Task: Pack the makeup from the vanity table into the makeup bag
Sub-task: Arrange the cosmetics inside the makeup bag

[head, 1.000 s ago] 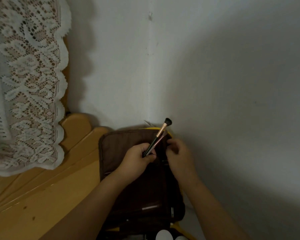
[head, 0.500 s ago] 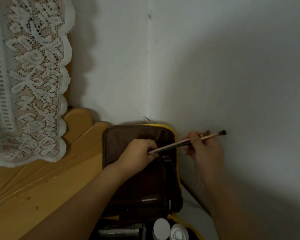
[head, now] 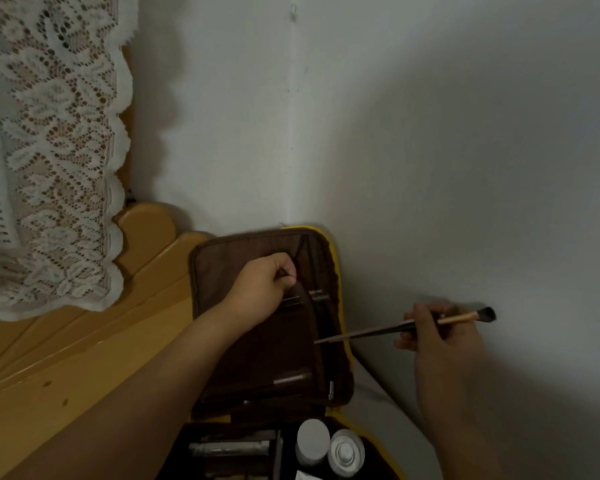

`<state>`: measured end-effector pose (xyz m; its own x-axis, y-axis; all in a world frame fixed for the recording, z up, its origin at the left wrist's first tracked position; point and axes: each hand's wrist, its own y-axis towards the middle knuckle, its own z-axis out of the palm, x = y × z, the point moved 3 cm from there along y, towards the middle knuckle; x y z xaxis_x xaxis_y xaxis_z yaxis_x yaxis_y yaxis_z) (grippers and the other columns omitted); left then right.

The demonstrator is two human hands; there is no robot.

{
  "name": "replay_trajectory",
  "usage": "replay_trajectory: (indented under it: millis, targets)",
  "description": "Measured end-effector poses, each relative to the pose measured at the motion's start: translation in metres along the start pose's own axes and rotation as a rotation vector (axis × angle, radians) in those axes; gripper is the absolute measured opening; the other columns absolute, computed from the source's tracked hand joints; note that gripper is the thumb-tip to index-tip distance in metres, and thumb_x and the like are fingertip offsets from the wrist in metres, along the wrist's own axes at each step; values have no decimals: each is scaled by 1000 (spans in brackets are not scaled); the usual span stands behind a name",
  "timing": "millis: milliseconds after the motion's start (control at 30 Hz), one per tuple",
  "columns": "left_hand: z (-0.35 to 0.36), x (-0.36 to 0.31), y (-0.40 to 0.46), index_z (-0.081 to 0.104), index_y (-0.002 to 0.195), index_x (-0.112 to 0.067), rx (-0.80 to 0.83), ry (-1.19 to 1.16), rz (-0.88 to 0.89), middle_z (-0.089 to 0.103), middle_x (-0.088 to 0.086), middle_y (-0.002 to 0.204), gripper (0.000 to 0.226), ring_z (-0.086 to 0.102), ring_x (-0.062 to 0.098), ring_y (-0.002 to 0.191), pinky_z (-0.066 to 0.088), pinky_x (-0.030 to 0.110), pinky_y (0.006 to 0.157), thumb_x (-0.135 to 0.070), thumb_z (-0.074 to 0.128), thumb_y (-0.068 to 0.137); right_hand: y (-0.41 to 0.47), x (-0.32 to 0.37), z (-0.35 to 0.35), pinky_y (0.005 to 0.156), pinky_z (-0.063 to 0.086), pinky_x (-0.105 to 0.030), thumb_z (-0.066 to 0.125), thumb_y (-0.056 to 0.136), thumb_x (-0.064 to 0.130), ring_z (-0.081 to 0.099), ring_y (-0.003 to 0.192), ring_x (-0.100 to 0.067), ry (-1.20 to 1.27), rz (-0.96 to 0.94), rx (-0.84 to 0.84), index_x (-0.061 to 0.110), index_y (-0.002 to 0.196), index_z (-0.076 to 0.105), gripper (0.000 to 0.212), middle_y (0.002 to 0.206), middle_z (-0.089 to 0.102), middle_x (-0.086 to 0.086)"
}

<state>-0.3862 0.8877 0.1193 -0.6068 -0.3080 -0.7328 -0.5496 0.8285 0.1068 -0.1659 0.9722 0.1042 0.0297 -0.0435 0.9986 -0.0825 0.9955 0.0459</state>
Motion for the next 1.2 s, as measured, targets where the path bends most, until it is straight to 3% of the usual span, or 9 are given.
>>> replay_trajectory:
  millis: [200,333,533,600,667,767,933,1033,1200]
  targets:
    - [2,-3,-8,51,76,-19,-22,77,-16,55,-2,75,18,51,13,75,35,24,64,-5,56,87,-5,-5,-8,45,52,-20,54,92,8,57,48,-11,20,-81,-162,4,91,56,5,71,60,-8]
    - [22,-6,-17,55,89,-12,-80,195,34,58,3,89,4,55,20,87,36,25,69,-8,53,88,-5,-20,-2,46,54,-25,57,90,8,60,48,-8,-63,-25,-107,11,82,57,8,70,62,-10]
    - [49,4,-24,47,124,-16,-67,293,23,54,4,119,37,49,21,111,43,32,94,-18,57,88,-10,-58,24,42,52,-19,55,90,3,60,55,-21,55,363,54,8,75,52,16,71,59,-11]
    - [55,6,-30,43,131,-20,-54,390,85,52,5,116,50,49,21,106,45,35,90,-17,61,85,-9,-63,26,42,52,-19,54,90,2,58,56,-23,68,384,39,9,73,51,19,69,58,-11]
    - [60,10,-35,52,122,-23,-15,443,242,54,5,98,59,51,20,88,50,33,69,-6,71,69,-8,-61,24,41,51,-18,54,90,3,58,57,-24,72,379,23,10,72,52,20,69,58,-11]
    - [66,18,-42,65,98,-30,112,612,451,52,0,81,57,35,11,78,31,21,56,-6,78,48,-8,-60,22,41,51,-19,54,90,1,58,59,-24,150,426,48,10,73,49,20,70,57,-12]
    - [57,17,-35,65,80,-28,153,618,447,53,-4,76,35,34,9,74,29,19,56,-11,82,53,-23,-64,46,49,56,-23,56,88,-2,62,68,-23,301,696,315,5,83,51,10,78,61,-15]
    - [55,16,-32,67,88,-17,190,489,406,58,4,83,22,52,19,79,38,23,63,-1,66,75,-30,-64,58,54,58,-26,55,88,-1,63,73,-24,399,831,429,4,77,53,12,76,65,-14]
    - [52,18,-38,62,108,-12,237,389,313,59,7,105,22,54,19,99,44,27,83,-9,46,94,-21,-61,52,55,58,-25,48,95,12,65,72,-22,331,771,457,2,76,56,22,74,67,-13]
